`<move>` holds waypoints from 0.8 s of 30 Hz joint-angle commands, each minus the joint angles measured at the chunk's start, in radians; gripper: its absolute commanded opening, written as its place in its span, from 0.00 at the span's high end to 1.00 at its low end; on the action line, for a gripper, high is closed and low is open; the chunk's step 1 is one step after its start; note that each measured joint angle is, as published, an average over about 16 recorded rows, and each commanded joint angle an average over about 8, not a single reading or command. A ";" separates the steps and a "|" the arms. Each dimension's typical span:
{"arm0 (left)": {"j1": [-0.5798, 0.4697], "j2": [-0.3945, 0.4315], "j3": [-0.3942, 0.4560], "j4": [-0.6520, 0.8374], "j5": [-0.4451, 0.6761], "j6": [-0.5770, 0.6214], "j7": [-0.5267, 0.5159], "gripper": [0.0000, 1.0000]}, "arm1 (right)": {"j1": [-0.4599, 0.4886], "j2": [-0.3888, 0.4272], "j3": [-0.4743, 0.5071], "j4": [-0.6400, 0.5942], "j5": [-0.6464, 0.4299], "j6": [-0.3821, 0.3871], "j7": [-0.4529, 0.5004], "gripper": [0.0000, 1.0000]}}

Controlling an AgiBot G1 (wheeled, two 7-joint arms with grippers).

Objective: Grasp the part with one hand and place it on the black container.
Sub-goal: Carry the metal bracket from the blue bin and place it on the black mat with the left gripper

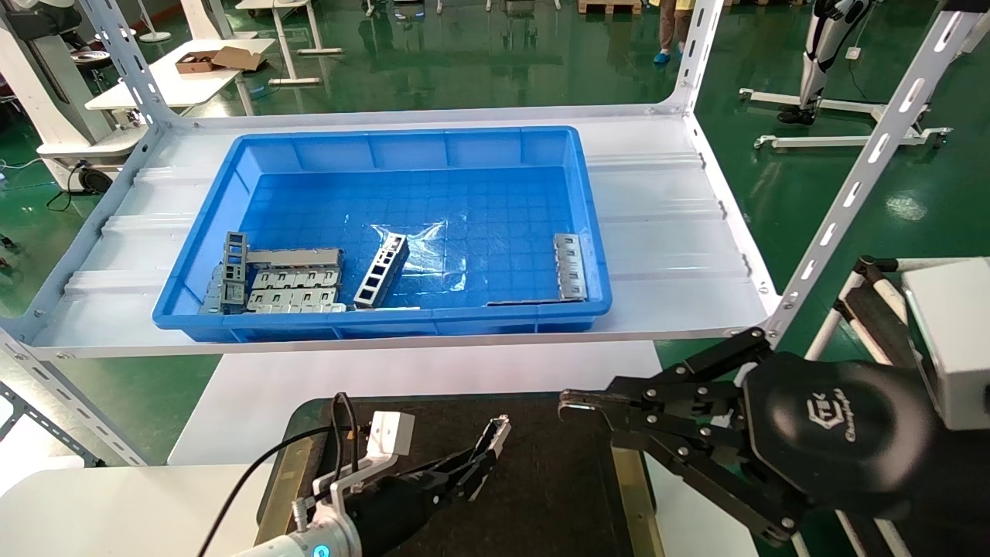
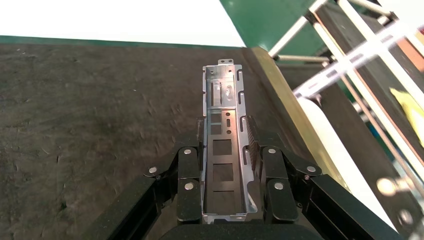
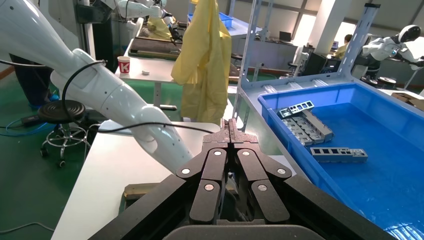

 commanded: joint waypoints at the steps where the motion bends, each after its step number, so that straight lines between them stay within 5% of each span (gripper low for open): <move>1: 0.000 0.029 0.008 0.021 0.002 -0.039 -0.014 1.00 | 0.000 0.000 0.000 0.000 0.000 0.000 0.000 1.00; 24: 0.015 0.154 0.082 0.086 -0.060 -0.320 -0.103 1.00 | 0.000 0.000 0.000 0.000 0.000 0.000 0.000 1.00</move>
